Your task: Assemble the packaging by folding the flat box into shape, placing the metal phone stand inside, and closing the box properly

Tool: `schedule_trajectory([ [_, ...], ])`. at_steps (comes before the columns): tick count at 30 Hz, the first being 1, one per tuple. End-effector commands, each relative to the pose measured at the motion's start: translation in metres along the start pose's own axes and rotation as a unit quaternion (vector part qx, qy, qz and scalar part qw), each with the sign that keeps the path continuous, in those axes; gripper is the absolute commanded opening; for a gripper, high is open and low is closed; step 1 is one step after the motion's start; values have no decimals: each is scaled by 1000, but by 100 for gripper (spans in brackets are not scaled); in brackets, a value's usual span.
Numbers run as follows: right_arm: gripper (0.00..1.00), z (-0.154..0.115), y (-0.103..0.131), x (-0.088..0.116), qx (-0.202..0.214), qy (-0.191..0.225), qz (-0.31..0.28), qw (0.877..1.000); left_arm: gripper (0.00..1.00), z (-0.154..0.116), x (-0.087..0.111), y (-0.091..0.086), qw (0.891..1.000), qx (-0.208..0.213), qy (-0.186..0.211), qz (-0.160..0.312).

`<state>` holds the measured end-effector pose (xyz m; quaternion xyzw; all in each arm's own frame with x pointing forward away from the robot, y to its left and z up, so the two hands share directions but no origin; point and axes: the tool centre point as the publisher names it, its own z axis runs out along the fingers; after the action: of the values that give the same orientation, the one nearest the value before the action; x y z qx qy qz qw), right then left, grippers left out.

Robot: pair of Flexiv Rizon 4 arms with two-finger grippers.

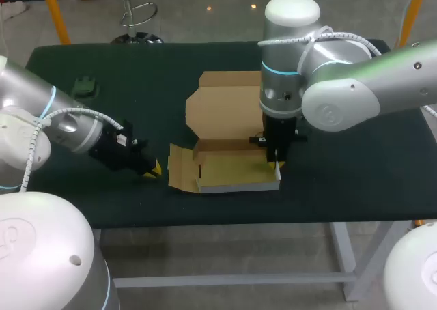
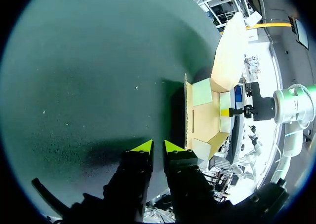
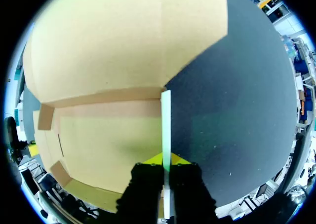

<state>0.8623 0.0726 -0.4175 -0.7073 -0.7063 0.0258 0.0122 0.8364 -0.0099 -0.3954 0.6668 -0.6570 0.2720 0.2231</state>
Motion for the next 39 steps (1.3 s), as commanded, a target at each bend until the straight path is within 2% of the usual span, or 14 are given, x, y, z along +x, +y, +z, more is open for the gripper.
schedule_trajectory([
  [1, 0, 0, 0, 1, 1, -1, 0, 1000, 14, 15, -3, -7, 1000, -10, 12, 4],
  [11, 0, 0, 0, 1, 1, -1, 0, 1000, 18, 25, 7, -11, 999, -14, 35, 14],
  [15, 0, 0, 0, 1, 1, -1, 0, 1000, 24, 25, 13, -13, 999, -11, 49, 16],
  [30, 0, 0, 0, 1, 1, -1, 0, 1000, 22, 28, 44, -16, 996, 0, 86, 20],
  [39, 0, 0, 0, 1, 1, -1, 0, 1000, 27, 29, 57, -12, 992, 9, 122, 7],
])
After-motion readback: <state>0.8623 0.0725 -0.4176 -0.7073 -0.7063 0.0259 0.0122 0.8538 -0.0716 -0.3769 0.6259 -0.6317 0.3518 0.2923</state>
